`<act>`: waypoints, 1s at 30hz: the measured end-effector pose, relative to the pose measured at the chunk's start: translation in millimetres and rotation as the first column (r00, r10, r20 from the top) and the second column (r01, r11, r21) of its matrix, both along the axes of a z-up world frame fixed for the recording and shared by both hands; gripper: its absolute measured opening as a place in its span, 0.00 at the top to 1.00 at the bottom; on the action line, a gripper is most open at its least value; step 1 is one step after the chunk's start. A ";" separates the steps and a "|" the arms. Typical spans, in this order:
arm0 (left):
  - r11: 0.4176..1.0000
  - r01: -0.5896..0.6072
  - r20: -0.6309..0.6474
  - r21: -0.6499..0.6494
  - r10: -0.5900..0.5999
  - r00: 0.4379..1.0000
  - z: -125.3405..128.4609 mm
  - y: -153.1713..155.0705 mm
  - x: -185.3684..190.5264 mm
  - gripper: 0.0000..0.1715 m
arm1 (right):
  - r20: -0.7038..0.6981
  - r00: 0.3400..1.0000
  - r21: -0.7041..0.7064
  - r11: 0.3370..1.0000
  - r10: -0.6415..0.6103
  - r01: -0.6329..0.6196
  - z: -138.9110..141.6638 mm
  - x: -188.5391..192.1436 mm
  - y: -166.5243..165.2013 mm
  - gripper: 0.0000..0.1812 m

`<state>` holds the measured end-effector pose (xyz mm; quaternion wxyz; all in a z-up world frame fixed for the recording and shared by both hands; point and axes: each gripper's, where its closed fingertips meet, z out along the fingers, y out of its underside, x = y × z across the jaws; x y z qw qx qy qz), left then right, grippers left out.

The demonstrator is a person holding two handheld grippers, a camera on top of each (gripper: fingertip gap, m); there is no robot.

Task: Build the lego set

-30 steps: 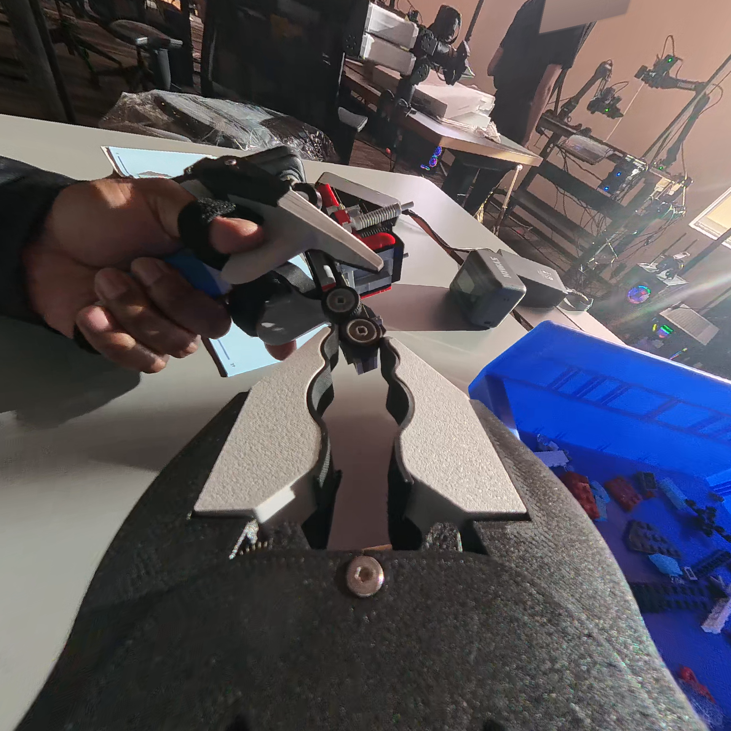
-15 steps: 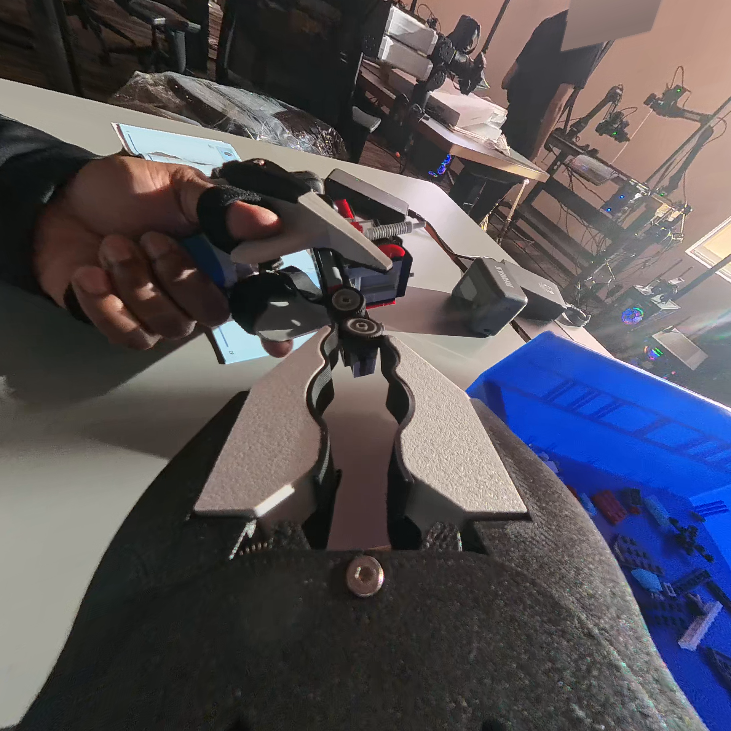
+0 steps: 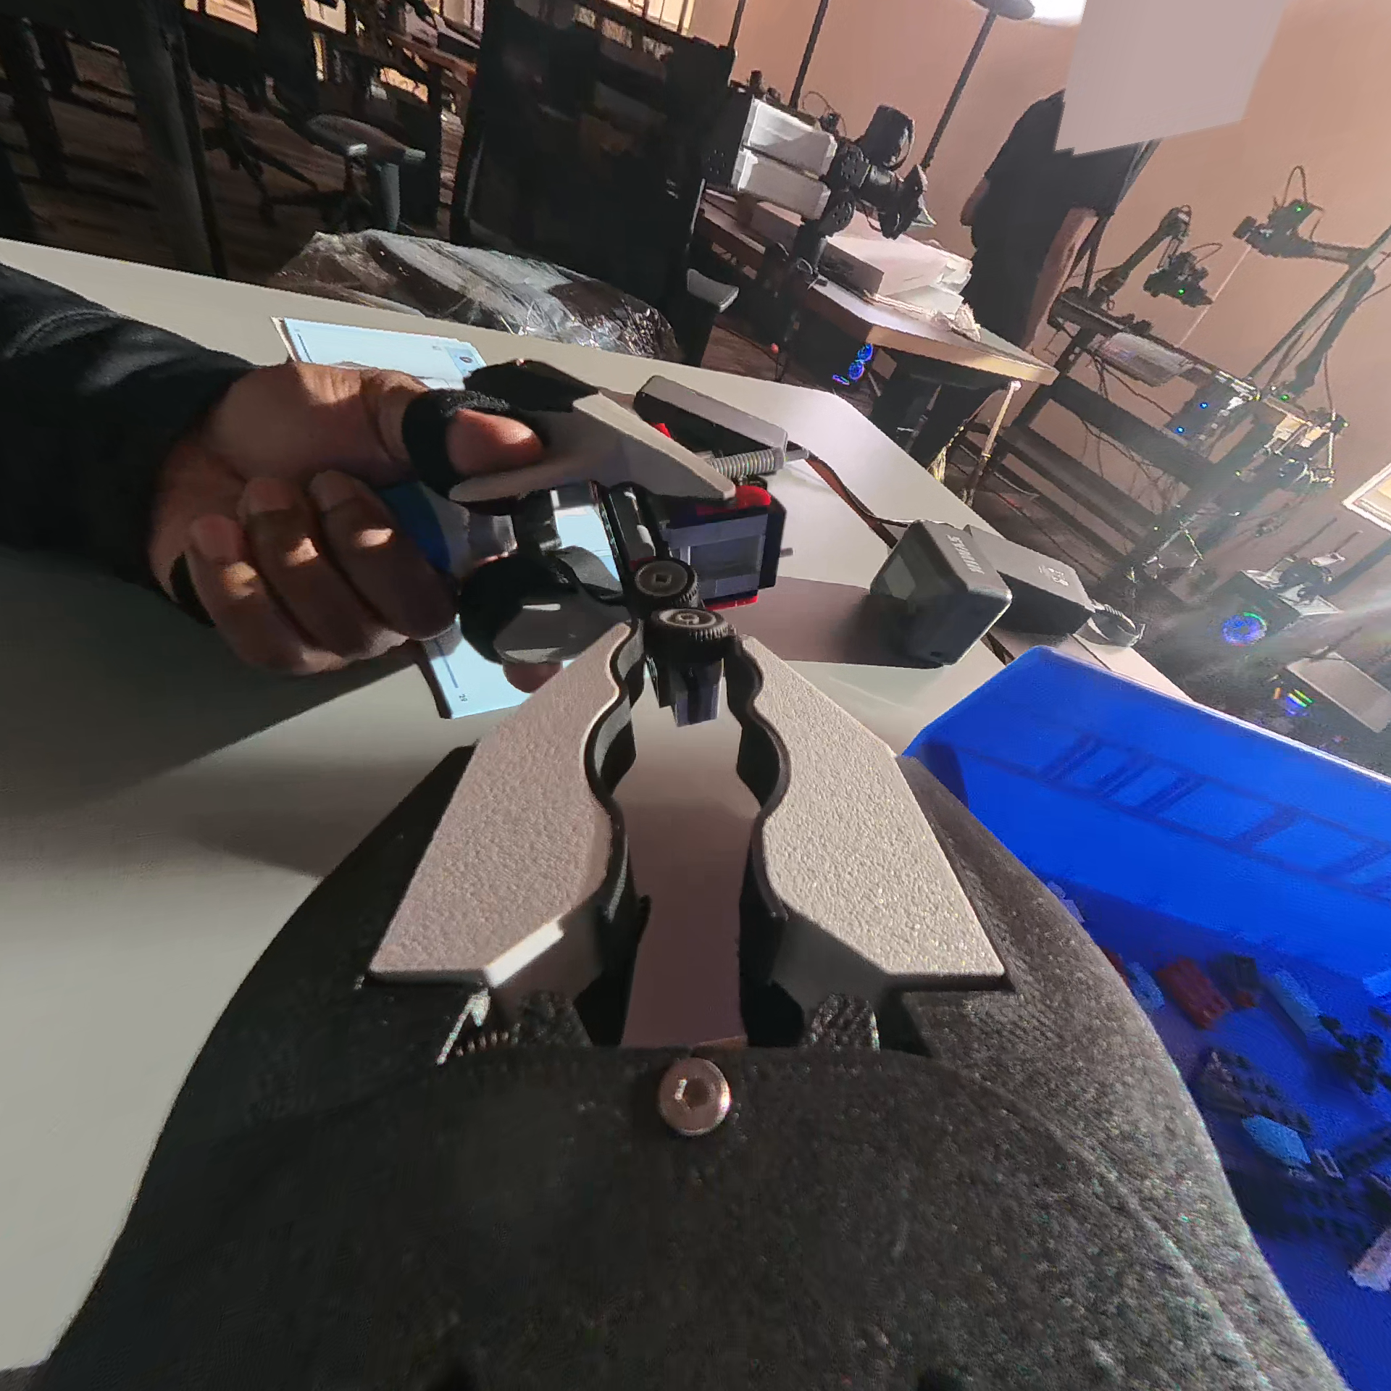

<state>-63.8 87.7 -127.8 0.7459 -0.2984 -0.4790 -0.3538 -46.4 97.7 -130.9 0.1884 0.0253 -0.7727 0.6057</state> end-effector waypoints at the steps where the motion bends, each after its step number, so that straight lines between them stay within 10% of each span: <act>1: 1.000 0.004 0.007 0.015 -0.004 1.000 0.2 0.1 0.0 0.66 | 0.005 1.000 -0.006 1.000 0.006 -0.006 0.7 0.5 0.2 0.86; 30: 0.998 0.011 0.066 0.064 -0.015 0.998 -3.9 2.4 1.1 0.66 | 0.082 0.995 -0.011 0.999 0.049 -0.048 -5.0 0.7 2.3 0.87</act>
